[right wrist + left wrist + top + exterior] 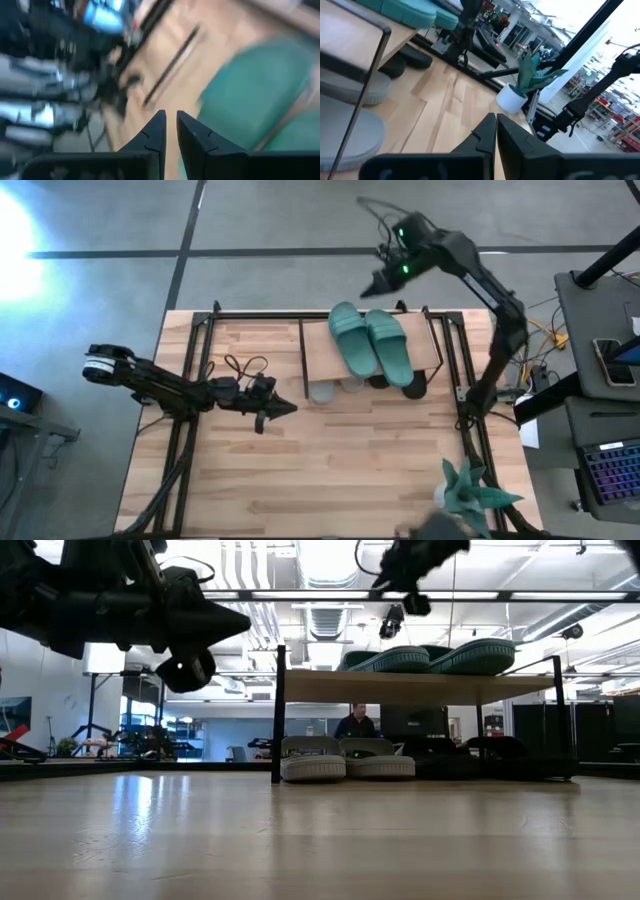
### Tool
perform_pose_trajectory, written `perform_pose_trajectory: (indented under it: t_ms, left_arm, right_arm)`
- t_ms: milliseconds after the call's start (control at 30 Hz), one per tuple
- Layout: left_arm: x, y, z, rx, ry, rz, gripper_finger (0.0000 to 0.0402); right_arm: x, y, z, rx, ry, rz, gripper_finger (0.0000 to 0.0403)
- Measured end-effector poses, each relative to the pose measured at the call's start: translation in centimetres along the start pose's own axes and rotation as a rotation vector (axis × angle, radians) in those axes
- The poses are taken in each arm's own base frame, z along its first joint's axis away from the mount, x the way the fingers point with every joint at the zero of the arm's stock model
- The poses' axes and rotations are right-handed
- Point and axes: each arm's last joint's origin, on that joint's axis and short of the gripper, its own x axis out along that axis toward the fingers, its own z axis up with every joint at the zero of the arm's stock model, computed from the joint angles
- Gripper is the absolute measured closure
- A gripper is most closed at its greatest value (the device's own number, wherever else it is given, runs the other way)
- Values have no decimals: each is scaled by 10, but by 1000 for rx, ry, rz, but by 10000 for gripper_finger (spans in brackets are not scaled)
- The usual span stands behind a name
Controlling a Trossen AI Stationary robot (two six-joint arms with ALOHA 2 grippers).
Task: Pick and place slides into the shelf
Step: Adjust the slides under the shelf
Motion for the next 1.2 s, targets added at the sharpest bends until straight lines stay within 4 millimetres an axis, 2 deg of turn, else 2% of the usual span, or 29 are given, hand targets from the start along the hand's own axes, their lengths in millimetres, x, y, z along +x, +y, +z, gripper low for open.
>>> perform_pose_trajectory:
  t_ms: [100, 233, 367, 467, 633, 833, 933, 1067, 1200]
  left_arm:
    - [0, 2, -3, -1, 30, 18, 402]
    - [0, 4, -7, -2, 68, 41, 402]
    - [0, 6, -8, -1, 85, 53, 402]
    - [0, 7, -10, 0, 105, 66, 402]
    - [-1, 11, -9, -8, 137, 28, 402]
    - [-2, 15, -6, -17, 163, -6, 402]
    - [-2, 15, -7, -19, 178, -23, 402]
    - [-4, 15, -8, -30, 192, -38, 402]
    - [-9, 16, -10, -75, 203, -46, 402]
  right_arm:
    - [-2, 30, -42, -1, 123, -54, 365]
    - [-8, 57, -99, 47, 274, -201, 365]
    - [-23, 77, -147, 155, 262, -300, 365]
    - [-29, 81, -181, 276, 207, -430, 365]
    - [-20, 65, -236, 477, 219, -593, 365]
    - [10, 33, -280, 592, 252, -687, 365]
    - [29, 17, -294, 610, 191, -631, 365]
    - [52, -4, -305, 630, 51, -455, 365]
    - [57, -25, -314, 670, -162, -367, 365]
